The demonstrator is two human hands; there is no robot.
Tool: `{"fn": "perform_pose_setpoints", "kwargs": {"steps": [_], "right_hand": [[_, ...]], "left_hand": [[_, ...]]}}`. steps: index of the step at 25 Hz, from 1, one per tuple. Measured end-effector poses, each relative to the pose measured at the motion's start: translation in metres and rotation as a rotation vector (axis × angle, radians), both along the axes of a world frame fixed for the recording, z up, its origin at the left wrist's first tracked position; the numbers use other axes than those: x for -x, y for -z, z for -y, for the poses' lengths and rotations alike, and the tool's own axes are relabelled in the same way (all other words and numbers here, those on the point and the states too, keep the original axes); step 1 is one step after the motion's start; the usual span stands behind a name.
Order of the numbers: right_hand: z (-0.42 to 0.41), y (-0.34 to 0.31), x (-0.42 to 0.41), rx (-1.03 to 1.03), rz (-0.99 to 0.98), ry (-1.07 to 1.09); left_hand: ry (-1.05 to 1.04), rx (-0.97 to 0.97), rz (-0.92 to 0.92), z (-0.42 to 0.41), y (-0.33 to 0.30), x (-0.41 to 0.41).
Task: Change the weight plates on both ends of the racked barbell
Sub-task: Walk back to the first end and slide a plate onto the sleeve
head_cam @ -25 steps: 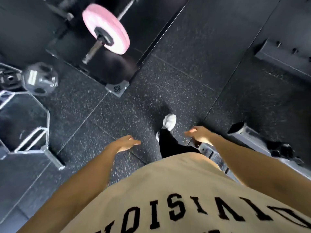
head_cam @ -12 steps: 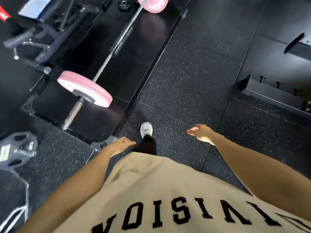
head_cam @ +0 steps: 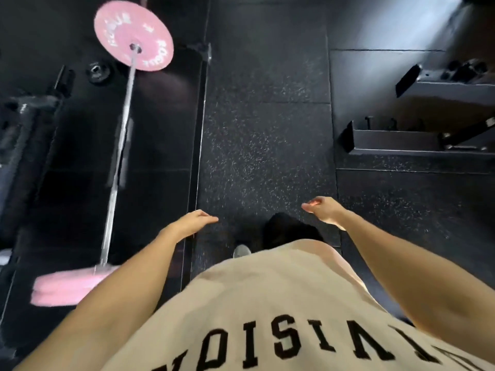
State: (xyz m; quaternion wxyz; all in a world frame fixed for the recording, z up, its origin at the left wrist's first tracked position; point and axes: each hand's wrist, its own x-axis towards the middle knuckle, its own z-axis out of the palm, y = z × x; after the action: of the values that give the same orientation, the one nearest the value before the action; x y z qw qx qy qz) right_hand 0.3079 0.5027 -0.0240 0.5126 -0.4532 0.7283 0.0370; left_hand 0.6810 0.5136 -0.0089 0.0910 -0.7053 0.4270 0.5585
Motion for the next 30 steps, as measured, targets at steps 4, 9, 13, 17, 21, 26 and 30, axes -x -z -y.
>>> {"fn": "perform_pose_setpoints", "kwargs": {"steps": [4, 9, 13, 17, 21, 26, 30], "right_hand": [[0.101, 0.015, 0.012, -0.023, -0.004, 0.06], [0.258, 0.03, 0.044, -0.108, -0.089, -0.063], [0.385, 0.004, 0.073, -0.063, -0.096, -0.06], [0.517, -0.007, 0.099, 0.01, -0.015, 0.017], [0.622, 0.006, 0.118, -0.021, -0.002, 0.036], [0.762, 0.007, 0.167, -0.019, -0.076, 0.121], [0.853, -0.009, 0.228, 0.074, -0.087, 0.328]], "left_hand": [[0.13, -0.054, -0.003, 0.141, 0.012, 0.017], [0.201, -0.112, 0.04, 0.307, 0.026, 0.056], [0.192, -0.03, 0.043, 0.441, -0.001, 0.091], [0.177, 0.016, 0.008, 0.581, -0.01, 0.132], [0.27, -0.038, 0.04, 0.698, 0.006, 0.159], [0.474, -0.018, 0.079, 0.896, 0.011, 0.205], [0.642, 0.022, 0.08, 1.043, -0.01, 0.277]]}}
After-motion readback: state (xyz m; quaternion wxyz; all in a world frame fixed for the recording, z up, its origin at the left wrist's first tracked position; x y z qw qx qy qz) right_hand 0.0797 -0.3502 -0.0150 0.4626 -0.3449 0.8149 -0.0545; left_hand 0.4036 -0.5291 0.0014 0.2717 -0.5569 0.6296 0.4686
